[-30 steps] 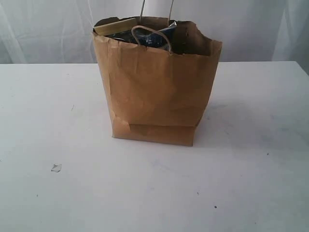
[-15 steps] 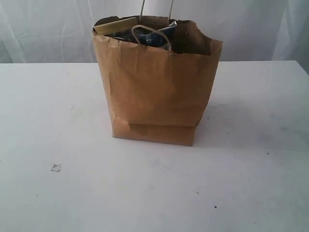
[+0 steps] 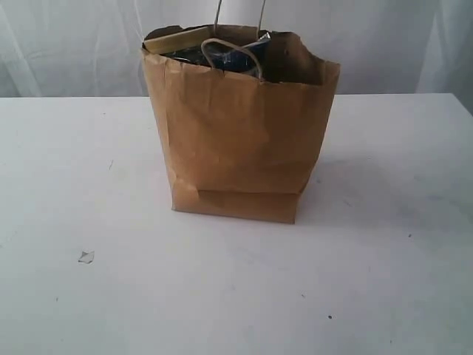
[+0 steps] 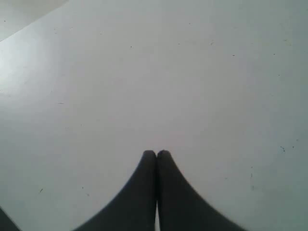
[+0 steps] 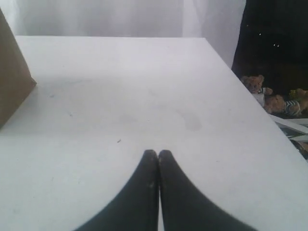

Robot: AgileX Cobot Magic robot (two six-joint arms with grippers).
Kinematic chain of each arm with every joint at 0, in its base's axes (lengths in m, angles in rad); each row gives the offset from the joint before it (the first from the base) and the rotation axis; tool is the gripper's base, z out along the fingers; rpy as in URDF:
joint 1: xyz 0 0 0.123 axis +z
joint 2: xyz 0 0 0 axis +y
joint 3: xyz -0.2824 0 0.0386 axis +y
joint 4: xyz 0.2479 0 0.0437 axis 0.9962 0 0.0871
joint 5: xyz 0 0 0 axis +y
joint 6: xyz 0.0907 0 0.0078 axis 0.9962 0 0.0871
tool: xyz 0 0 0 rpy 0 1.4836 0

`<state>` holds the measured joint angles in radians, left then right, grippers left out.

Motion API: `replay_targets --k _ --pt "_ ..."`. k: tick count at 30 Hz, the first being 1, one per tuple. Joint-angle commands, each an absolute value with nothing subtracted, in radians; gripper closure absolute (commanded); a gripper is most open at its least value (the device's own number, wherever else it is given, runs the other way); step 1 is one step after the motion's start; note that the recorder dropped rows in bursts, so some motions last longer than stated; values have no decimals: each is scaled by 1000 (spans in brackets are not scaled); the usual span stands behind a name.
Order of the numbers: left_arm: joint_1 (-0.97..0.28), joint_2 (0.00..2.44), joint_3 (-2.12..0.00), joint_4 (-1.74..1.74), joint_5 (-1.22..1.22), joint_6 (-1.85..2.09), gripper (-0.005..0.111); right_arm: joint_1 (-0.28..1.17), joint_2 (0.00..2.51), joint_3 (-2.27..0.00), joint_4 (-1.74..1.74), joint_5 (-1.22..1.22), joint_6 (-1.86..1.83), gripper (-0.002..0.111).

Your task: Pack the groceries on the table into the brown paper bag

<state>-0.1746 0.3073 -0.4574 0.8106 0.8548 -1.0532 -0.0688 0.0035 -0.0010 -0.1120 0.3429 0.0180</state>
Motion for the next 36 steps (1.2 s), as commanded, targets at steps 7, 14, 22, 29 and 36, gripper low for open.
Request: replay_targets --k 7,14,22,29,36 --pt "-171 303 -451 820 861 -1054 107 -58 0 0 -104 353 0 108" --pt "-171 307 -451 784 914 -1036 107 -58 0 0 -104 353 0 108" --pt "-171 288 -419 432 463 -276 107 -58 0 0 -104 353 0 108" --pt "-119 217 -161 181 -188 19 107 -58 0 0 -104 353 0 108" --pt "6 132 0 -223 -399 169 107 -58 0 0 -104 353 0 108"
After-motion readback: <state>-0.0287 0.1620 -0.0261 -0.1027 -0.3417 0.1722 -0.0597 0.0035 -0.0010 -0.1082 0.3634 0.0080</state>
